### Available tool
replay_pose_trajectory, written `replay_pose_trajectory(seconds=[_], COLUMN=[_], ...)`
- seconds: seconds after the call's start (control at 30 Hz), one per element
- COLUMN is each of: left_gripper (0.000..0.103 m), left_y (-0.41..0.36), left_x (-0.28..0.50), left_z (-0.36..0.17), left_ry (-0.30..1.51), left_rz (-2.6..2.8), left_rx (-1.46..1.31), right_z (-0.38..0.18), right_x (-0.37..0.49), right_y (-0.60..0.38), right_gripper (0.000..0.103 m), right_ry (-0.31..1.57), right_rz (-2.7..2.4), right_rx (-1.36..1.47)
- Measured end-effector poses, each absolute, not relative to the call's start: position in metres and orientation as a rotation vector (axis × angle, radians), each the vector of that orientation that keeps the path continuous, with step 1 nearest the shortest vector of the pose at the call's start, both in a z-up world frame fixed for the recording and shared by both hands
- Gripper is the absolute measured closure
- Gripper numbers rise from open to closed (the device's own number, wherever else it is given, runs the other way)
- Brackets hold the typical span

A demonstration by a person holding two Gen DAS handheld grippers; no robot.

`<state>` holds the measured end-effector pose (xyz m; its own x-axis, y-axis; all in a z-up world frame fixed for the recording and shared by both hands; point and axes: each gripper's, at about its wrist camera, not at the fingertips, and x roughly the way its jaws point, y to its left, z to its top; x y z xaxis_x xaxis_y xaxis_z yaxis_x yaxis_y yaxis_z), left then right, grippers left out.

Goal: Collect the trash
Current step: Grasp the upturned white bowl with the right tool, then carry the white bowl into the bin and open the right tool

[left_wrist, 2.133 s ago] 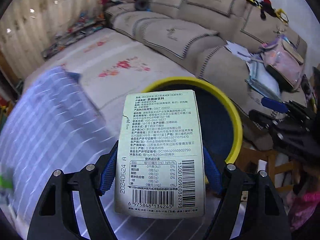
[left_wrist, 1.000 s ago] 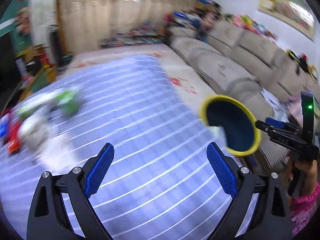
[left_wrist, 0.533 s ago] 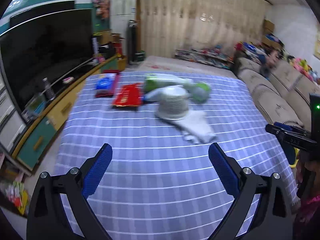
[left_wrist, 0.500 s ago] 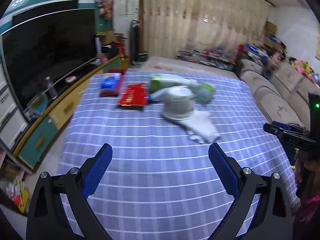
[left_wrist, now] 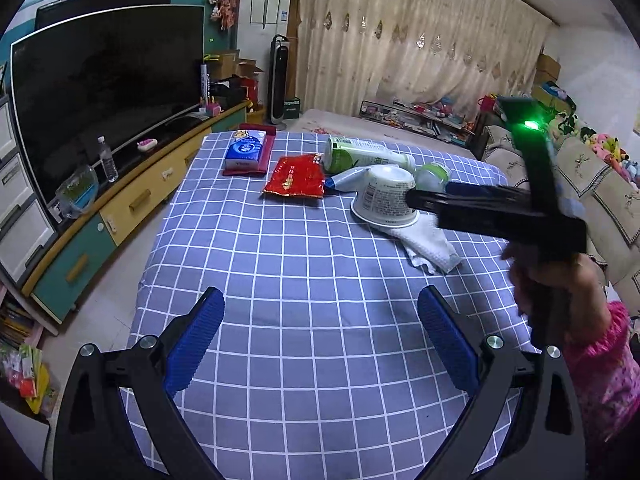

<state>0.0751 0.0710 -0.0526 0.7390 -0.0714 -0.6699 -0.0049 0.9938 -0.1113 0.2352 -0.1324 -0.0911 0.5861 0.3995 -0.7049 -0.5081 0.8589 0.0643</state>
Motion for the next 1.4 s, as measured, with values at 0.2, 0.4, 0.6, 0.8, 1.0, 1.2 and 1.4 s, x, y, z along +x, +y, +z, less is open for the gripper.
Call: replay_pose_trajectory(seconds=[0.2, 0.4, 0.6, 0.8, 1.0, 1.2, 1.4], left_gripper=[0.007, 0.007, 0.007, 0.007, 0.007, 0.007, 0.007], left_y=[0.071, 0.068, 0.062, 0.055, 0.054, 0.054, 0.052], left_x=[0.077, 0.081, 0.084, 0.082, 0.078, 0.078, 0.078], left_z=[-0.056, -0.059, -0.064, -0.063, -0.06, -0.062, -0.064], left_ry=[0.746, 0.755, 0.766, 0.764, 0.76, 0.767, 0.77], left_rz=[-0.051, -0.062, -0.077, -0.088, -0.084, -0.088, -0.095], left_rx=[-0.109, -0.107, -0.103, -0.089, -0.087, -0.091, -0.091], right_z=[-0.109, -0.119, -0.126, -0.134, -0.134, -0.118, -0.094], right_x=[0.261, 0.275, 0.282, 0.287, 0.286, 0.271, 0.234], right_y=[-0.116, -0.105, -0.101, -0.097, -0.098, -0.108, -0.127], right_gripper=[0.028, 0.028, 0.028, 0.025, 0.025, 0.025, 0.025], right_ry=[0.818, 0.833, 0.848, 0.871, 0.859, 0.844, 0.809], right_rz=[0.492, 0.476, 0.465, 0.473, 0.464, 0.493, 0.519], right_rx=[-0.158, -0.163, -0.174, -0.186, -0.174, -0.13, -0.117])
